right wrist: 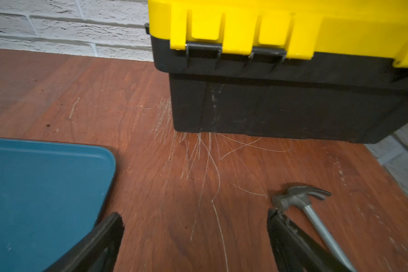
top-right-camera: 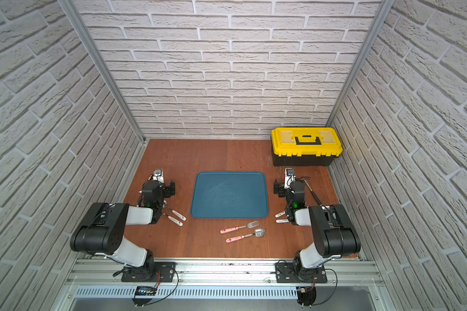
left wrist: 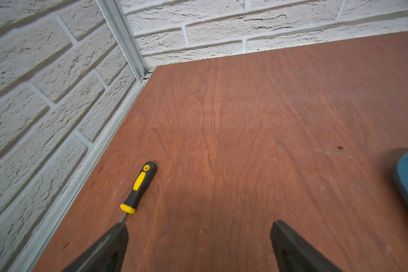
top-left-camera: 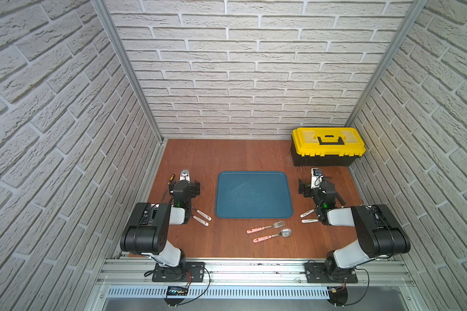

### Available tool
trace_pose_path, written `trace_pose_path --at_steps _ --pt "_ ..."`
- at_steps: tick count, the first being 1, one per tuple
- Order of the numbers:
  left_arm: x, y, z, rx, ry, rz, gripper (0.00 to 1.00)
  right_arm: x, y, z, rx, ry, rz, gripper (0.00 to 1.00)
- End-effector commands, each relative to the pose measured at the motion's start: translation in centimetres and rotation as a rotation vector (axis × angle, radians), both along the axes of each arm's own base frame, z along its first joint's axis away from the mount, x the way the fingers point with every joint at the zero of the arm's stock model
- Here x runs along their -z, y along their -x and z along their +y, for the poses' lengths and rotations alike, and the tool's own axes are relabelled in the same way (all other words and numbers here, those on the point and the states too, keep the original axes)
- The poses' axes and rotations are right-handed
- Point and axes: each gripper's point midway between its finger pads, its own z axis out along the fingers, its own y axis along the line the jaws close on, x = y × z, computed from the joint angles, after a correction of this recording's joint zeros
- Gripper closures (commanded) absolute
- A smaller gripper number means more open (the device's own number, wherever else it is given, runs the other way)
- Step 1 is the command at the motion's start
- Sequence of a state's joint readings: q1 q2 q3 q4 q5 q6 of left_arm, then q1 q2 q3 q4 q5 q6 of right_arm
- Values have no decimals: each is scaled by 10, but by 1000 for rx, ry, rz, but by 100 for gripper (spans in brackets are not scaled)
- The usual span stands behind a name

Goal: Set the spoon and fork side by side
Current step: Pick up the fork at the center of the board.

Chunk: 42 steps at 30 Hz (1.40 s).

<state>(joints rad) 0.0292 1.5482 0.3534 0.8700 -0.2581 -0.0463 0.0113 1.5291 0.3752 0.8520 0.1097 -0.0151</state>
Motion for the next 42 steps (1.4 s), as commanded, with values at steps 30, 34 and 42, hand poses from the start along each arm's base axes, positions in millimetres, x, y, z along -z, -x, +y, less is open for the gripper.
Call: trace_pose_path --at_steps 30,34,42 --pt "-160 -2 -140 481 349 257 22 -89 11 38 39 -404 261 93" --pt "-170 8 -166 531 527 362 100 -85 18 39 54 -411 287 92" --pt "-90 81 -285 893 -12 784 100 -79 33 39 60 -392 326 89"
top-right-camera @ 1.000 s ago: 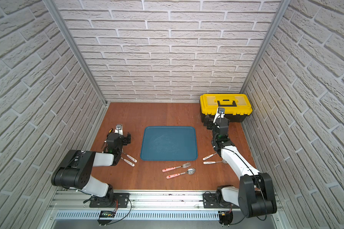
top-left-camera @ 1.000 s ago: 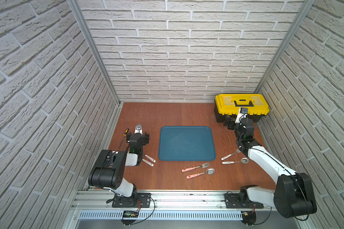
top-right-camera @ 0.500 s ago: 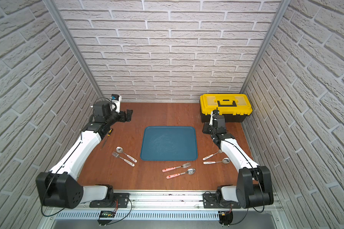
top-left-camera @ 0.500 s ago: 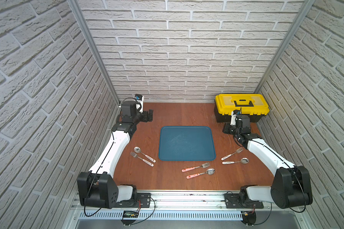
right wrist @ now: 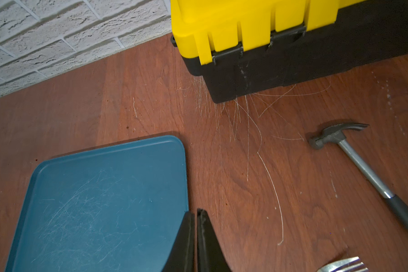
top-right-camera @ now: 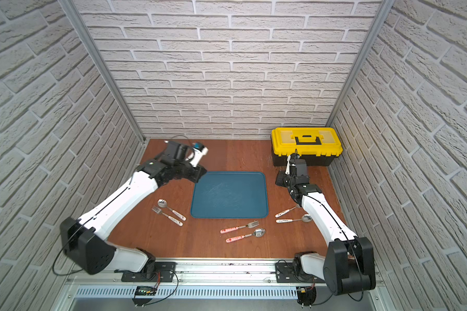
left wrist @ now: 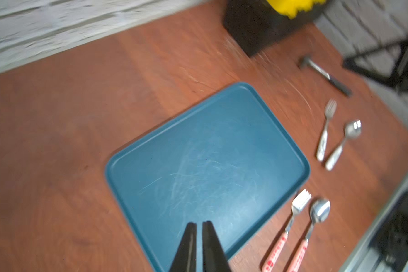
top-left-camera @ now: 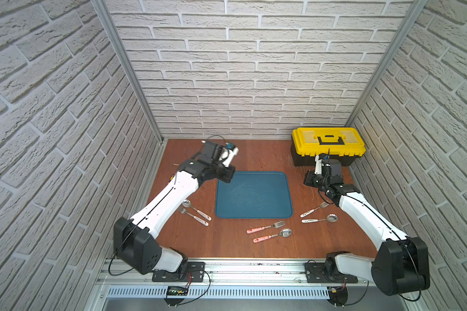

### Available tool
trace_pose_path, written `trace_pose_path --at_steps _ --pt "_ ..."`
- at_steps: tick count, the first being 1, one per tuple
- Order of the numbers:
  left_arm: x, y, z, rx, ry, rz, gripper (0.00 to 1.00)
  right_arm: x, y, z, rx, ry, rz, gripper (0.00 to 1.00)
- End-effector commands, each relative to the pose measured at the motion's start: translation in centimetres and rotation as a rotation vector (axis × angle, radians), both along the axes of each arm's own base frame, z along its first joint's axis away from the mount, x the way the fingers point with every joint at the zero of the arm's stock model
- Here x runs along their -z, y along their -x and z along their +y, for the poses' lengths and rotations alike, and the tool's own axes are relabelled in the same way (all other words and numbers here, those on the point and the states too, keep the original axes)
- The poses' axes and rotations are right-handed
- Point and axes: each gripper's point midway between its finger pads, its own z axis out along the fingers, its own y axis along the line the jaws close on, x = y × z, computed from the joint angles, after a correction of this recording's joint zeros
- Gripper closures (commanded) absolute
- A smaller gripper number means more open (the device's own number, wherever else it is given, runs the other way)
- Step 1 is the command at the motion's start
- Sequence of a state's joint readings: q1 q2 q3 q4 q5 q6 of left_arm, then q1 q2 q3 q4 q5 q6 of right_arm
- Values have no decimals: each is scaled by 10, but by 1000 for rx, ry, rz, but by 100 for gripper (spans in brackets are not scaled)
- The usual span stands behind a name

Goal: Set the spoon and fork side by side
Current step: Pick up the fork at the center of the board.

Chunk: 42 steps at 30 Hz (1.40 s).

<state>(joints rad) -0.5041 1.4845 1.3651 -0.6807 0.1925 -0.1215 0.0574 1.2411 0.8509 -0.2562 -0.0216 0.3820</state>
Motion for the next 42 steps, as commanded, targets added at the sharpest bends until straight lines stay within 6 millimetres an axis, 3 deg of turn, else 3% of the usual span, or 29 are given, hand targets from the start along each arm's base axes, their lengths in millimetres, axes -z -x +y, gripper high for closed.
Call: trace_pose_path --at_steps 1,4,7,11,14,17,24,27,35,42 --pt "64 43 -15 202 -361 97 100 -3 10 -1 6 7 -12 88" --pt "81 63 -34 331 -466 101 100 0 16 -2 5 16 -1 86" --pt "98 82 -39 389 -498 178 100 3 20 -2 2 23 9 86" --pt "111 109 -57 466 -448 305 71 8 21 -2 0 22 18 84" --pt "118 122 -69 525 -483 272 63 12 21 0 -9 18 32 84" --pt "122 132 -74 530 -493 266 63 13 22 -2 -6 26 38 84" --pt "141 139 -68 383 -468 249 69 13 21 -2 -5 25 32 84" --pt "145 139 -68 363 -495 181 66 13 21 -2 -4 26 29 85" --pt "154 152 -76 432 -457 210 65 14 23 -2 -3 27 31 85" --pt "172 159 -70 482 -503 249 68 14 23 -3 0 26 30 86"
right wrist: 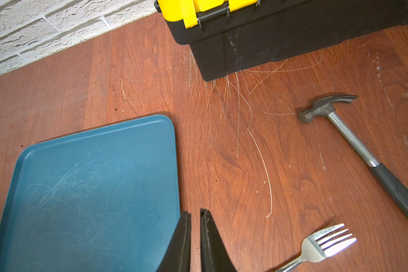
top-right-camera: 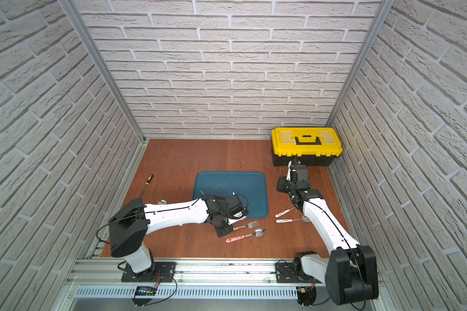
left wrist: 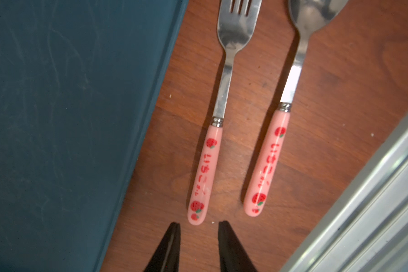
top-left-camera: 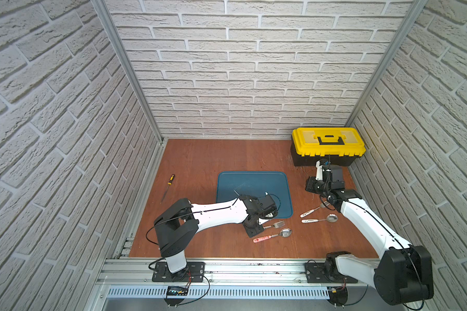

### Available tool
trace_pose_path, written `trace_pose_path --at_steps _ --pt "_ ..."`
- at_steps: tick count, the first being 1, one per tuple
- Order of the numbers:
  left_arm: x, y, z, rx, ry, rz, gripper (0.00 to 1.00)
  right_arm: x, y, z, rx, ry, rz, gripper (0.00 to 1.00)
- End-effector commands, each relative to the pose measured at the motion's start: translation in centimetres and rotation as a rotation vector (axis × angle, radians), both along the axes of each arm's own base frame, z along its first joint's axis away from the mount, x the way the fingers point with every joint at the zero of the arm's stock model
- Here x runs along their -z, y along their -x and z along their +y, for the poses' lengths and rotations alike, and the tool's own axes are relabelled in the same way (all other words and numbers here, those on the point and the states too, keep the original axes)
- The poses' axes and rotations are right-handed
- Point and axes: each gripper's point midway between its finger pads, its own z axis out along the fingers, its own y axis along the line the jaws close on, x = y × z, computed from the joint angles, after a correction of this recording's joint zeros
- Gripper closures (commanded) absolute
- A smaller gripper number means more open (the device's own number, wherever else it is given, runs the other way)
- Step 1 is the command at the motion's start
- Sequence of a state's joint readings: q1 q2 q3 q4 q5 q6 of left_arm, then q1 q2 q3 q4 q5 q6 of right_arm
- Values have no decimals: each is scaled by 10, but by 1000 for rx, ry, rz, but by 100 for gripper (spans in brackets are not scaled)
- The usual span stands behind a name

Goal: Set the spoon and fork side by side
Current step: Pick up the fork at the center of the board.

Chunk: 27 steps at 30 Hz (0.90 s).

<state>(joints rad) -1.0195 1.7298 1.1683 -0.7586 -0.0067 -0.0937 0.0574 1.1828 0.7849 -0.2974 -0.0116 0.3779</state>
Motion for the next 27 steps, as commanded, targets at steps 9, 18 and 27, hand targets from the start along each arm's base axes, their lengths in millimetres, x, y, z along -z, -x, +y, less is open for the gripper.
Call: trace_pose_path --at_steps 9,18,27 --pt "14 11 -3 78 -11 68 72 -1 3 -1 2 20 -14 86" --pt "23 6 0 96 -39 66 76 -3 4 -1 2 16 -18 87" --pt "32 2 7 95 -72 49 76 -1 2 2 -10 2 -13 88"
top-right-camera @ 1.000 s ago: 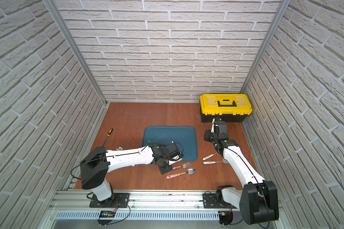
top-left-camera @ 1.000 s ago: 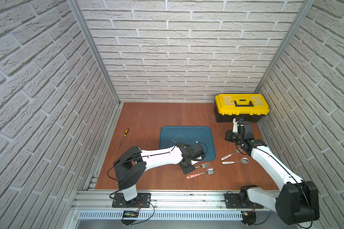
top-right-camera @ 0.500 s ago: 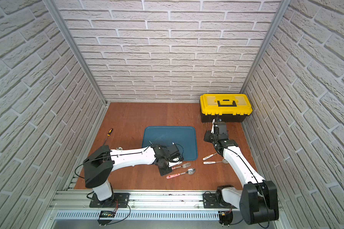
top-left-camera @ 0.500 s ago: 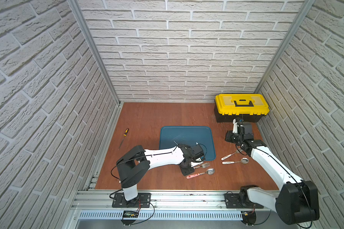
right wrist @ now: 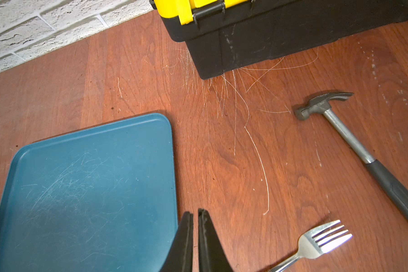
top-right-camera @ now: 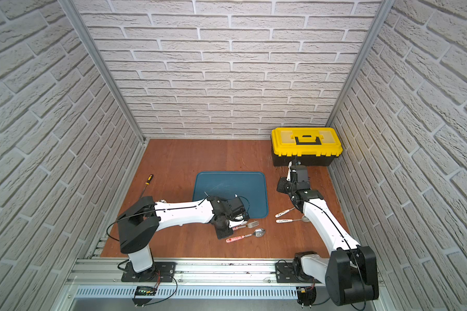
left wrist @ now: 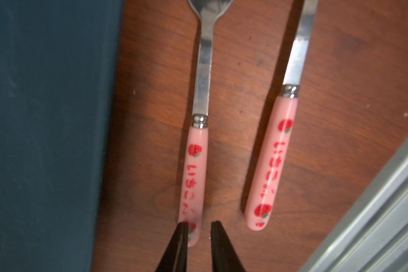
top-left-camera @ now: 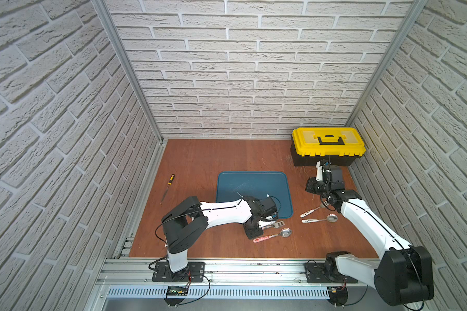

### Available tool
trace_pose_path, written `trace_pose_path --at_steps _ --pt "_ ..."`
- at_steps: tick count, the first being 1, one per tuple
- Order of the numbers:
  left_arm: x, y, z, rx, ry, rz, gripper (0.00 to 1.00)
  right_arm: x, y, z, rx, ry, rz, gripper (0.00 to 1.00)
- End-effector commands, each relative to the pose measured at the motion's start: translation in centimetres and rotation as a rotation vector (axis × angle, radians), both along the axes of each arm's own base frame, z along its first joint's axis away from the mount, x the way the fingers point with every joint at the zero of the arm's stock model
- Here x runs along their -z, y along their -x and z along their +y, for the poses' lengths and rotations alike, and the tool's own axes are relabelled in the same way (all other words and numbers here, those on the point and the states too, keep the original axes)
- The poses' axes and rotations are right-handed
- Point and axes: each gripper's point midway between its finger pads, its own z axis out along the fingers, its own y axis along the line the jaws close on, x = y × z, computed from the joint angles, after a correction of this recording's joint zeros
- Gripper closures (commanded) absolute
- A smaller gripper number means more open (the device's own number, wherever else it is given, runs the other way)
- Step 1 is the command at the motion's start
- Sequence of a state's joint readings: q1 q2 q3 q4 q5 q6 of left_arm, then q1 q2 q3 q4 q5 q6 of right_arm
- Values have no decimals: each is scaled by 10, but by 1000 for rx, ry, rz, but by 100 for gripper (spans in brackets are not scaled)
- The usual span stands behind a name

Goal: Set the spoon and fork side by side
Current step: Pick up the fork at the center of the board.

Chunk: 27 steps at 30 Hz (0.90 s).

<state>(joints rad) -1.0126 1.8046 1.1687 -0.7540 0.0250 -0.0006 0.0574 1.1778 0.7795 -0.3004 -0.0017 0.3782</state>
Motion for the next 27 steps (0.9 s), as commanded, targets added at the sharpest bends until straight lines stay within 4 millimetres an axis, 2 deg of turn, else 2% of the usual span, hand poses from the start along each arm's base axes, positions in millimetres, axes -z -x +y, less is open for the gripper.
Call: trace_pose_path --at_steps 1,5,10,14,18,22,27 --pt "9 -3 5 4 -24 -1 76 -1 0 4 -19 -5 -14 88" --pt "12 -3 4 5 -28 9 75 -3 0 4 -18 -2 -19 88" --pt "14 -1 4 9 -24 21 67 -2 0 5 -24 -6 -16 86" --pt "16 1 6 9 -30 31 67 -5 1 3 -17 1 -26 88" --pt "17 2 6 5 -29 33 72 -7 2 2 -11 5 -35 88" --pt "19 3 6 4 -27 40 84 -6 2 2 -10 5 -31 89" --pt "23 9 6 6 -28 77 85 -5 2 2 -12 6 -31 89"
